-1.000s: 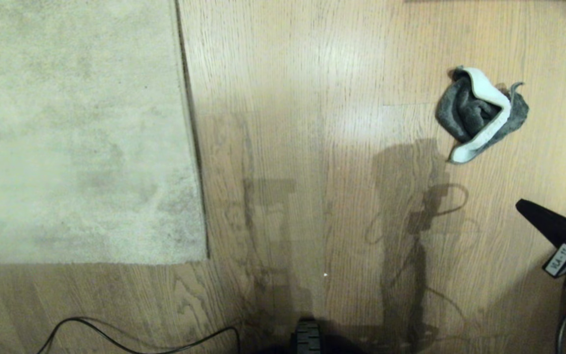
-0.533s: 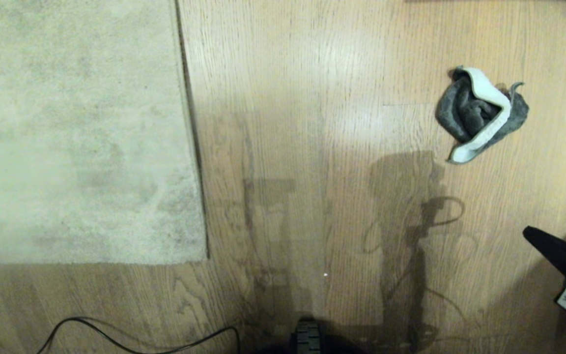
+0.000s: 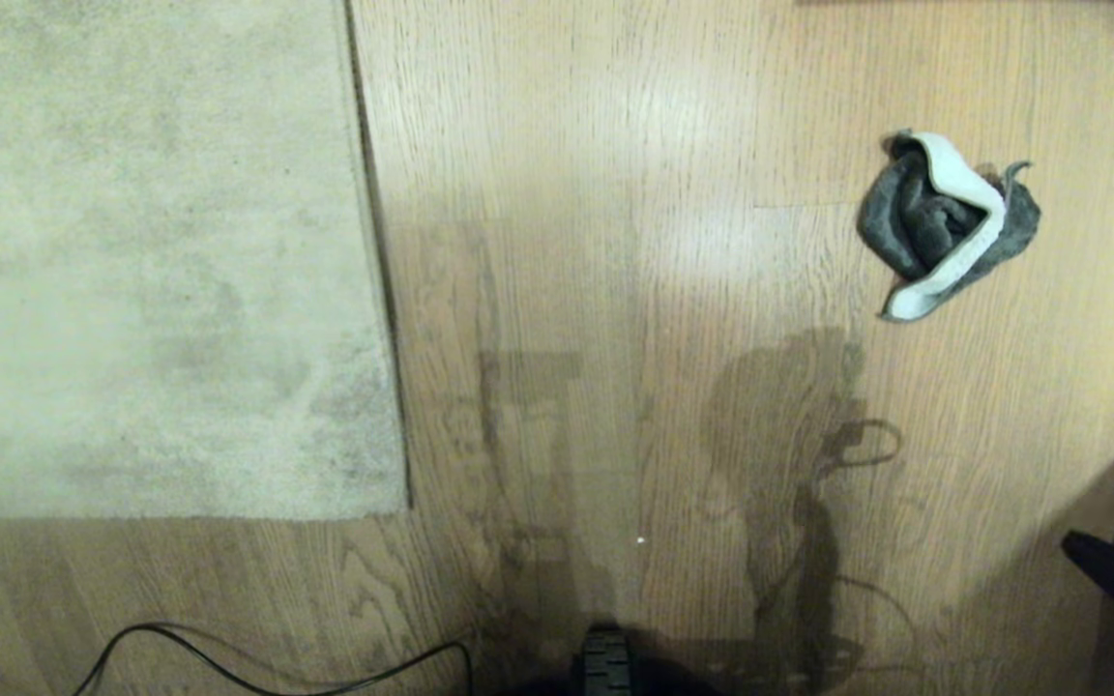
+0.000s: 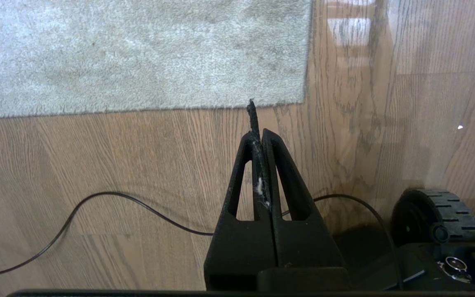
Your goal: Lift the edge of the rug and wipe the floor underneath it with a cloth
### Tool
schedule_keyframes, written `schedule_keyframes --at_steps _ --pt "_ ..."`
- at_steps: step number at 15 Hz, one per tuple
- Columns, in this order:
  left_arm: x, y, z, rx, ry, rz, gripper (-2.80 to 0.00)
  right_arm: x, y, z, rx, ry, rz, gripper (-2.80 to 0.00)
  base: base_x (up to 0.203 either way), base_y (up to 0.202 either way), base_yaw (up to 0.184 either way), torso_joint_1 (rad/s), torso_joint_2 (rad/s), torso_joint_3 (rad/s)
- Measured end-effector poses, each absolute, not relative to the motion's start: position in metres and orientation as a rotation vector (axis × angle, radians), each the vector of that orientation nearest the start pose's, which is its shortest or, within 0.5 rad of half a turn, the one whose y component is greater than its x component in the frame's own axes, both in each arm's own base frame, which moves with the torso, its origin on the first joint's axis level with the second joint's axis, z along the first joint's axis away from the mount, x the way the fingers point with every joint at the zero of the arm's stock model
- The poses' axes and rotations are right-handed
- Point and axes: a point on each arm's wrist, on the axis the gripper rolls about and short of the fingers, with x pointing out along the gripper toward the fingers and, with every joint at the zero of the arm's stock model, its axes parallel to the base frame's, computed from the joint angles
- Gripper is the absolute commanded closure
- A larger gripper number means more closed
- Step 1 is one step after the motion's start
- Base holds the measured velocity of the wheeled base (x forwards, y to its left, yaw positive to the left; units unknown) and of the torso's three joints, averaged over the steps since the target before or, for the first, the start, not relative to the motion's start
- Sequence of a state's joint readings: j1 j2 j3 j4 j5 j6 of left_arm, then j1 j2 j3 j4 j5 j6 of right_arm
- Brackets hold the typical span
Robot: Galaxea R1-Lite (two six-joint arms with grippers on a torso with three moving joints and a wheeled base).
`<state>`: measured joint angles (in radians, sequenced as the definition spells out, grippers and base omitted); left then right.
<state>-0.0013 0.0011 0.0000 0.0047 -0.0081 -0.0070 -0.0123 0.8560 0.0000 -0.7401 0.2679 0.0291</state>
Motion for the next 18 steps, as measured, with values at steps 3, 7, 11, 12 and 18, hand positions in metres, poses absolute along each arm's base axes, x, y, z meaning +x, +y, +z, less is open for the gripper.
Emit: schedule_keyframes --at_steps 3,7,11,12,18 --pt "-0.023 0.0 0.075 -0.007 0.006 -0.009 0.0 0.044 0.005 0.122 0.047 0.13 0.251 0.0 0.0 0.0 0.0 0.0 0.0 0.0" --pt "-0.023 0.0 0.075 -0.007 0.006 -0.009 0.0 -0.001 0.005 0.101 0.049 0.132 0.205 0.0 0.0 0.0 0.0 0.0 0.0 0.0" --pt "-0.023 0.0 0.075 -0.007 0.006 -0.009 0.0 -0.025 0.0 0.085 0.038 0.116 -0.01 0.0 0.0 0.0 0.0 0.0 0.0 0.0" --pt "-0.023 0.0 0.075 -0.007 0.006 -0.008 0.0 -0.026 -0.001 0.084 0.022 0.094 -0.057 0.0 0.0 0.0 0.0 0.0 0.0 0.0" --pt "-0.023 0.0 0.075 -0.007 0.006 -0.009 0.0 -0.026 0.0 0.076 -0.017 0.049 -0.024 0.0 0.0 0.0 0.0 0.0 0.0 0.0"
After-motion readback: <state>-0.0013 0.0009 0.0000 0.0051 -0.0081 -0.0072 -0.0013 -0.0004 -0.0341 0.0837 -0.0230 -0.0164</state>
